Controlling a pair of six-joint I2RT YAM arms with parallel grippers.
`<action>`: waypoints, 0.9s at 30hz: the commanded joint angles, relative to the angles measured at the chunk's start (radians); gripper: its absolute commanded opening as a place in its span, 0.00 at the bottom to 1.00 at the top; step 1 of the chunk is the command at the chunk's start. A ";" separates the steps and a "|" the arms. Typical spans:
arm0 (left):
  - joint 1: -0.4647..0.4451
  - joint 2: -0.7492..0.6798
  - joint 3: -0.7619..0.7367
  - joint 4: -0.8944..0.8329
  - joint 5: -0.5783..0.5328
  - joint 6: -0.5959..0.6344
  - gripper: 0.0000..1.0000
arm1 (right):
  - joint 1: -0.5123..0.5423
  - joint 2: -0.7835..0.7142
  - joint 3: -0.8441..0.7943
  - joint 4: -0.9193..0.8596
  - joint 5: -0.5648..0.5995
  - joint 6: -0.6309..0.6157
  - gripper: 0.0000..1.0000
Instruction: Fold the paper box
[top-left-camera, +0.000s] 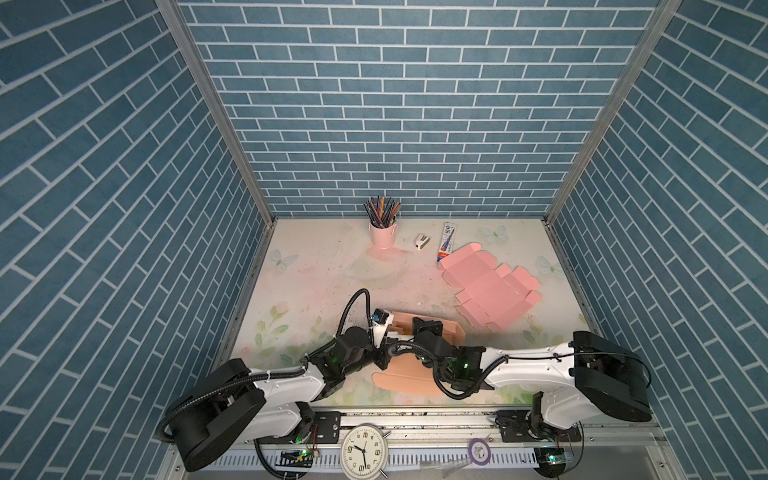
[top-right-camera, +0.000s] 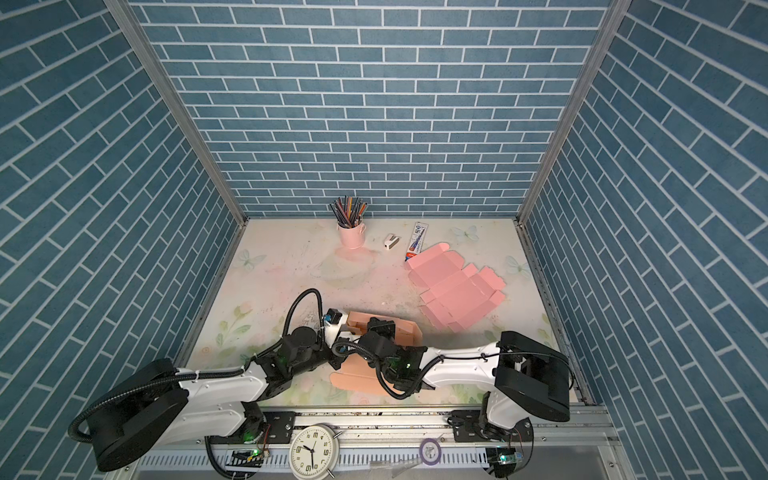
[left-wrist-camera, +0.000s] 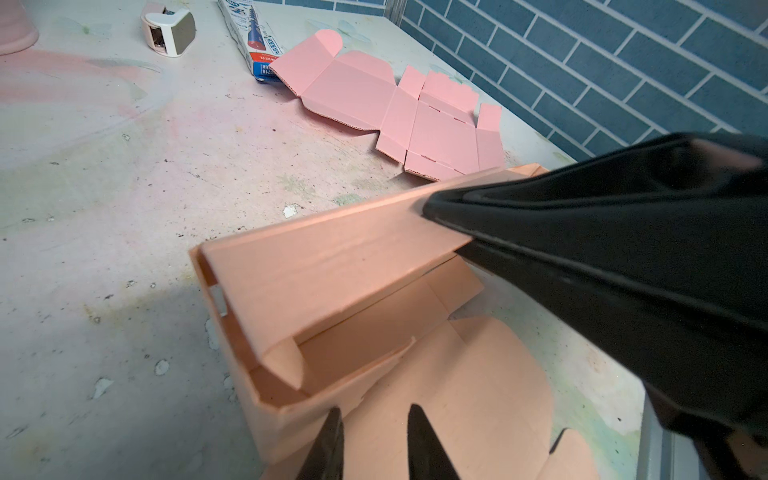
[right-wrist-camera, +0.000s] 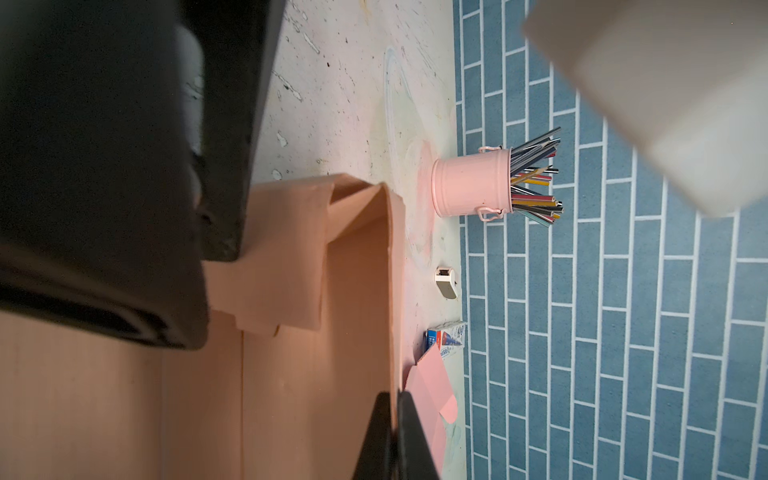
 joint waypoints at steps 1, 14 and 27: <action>-0.006 -0.017 0.002 0.030 -0.038 0.001 0.26 | 0.022 -0.006 0.012 -0.059 -0.059 -0.002 0.00; -0.006 -0.008 -0.033 0.089 -0.028 0.046 0.26 | 0.024 0.007 0.015 -0.064 -0.051 0.012 0.00; -0.003 -0.057 -0.052 0.090 -0.048 0.058 0.26 | 0.013 -0.016 0.002 -0.054 -0.056 0.013 0.00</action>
